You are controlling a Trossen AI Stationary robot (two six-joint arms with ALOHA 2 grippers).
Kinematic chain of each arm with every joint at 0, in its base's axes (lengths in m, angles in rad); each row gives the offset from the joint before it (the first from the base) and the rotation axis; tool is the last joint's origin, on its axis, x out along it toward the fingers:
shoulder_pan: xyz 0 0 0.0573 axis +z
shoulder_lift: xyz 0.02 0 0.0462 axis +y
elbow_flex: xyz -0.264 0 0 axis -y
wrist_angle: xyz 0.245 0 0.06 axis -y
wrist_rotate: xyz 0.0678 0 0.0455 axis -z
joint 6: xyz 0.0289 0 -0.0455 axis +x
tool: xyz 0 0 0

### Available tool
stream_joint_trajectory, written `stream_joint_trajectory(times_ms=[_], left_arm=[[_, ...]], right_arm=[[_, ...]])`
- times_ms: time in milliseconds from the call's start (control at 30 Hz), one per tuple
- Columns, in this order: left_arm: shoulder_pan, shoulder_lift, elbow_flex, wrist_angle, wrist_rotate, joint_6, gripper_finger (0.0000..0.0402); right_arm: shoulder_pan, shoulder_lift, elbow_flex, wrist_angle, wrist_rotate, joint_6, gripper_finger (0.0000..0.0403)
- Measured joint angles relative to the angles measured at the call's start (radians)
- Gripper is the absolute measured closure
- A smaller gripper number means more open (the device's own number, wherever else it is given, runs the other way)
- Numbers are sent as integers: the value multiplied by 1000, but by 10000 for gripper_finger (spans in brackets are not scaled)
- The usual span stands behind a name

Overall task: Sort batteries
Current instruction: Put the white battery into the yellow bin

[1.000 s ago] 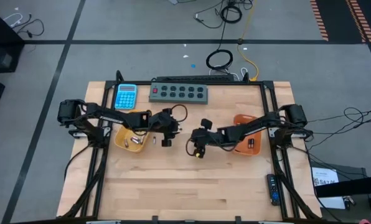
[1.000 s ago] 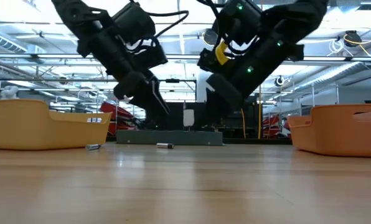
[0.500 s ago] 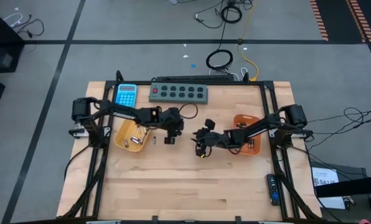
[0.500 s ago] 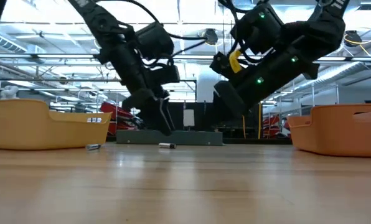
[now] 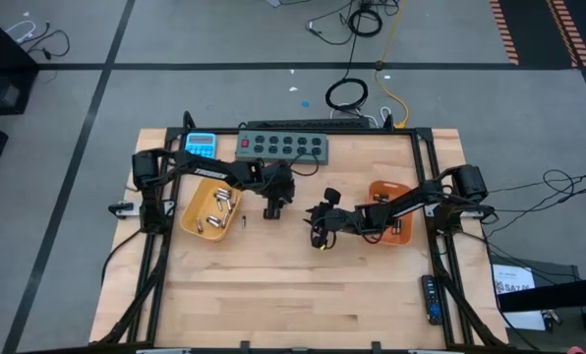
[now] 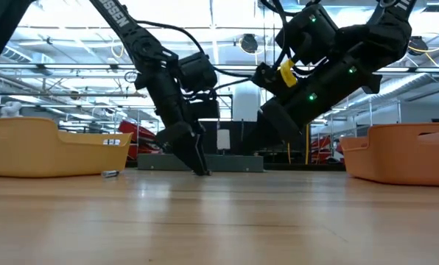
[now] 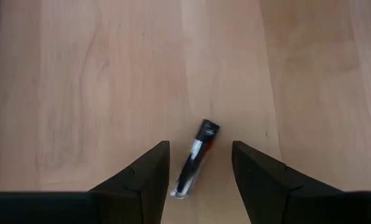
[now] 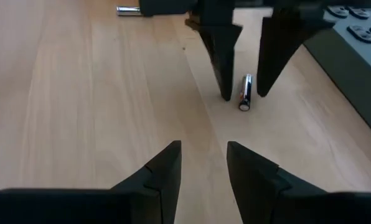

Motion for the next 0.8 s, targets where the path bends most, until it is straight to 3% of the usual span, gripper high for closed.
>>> stream_joint_trajectory(times_ms=[167, 400, 800], left_arm=[[-3, 11, 2, -5, 1, 24, 245], [-13, 12, 3, -45, 1, 24, 379], [-62, -74, -8, -133, -13, -51, 382]], right_arm=[[-2, 0, 0, -2, 0, -14, 283], [-3, 0, 0, -7, 0, -14, 282], [-3, 0, 0, 6, 0, -27, 282]])
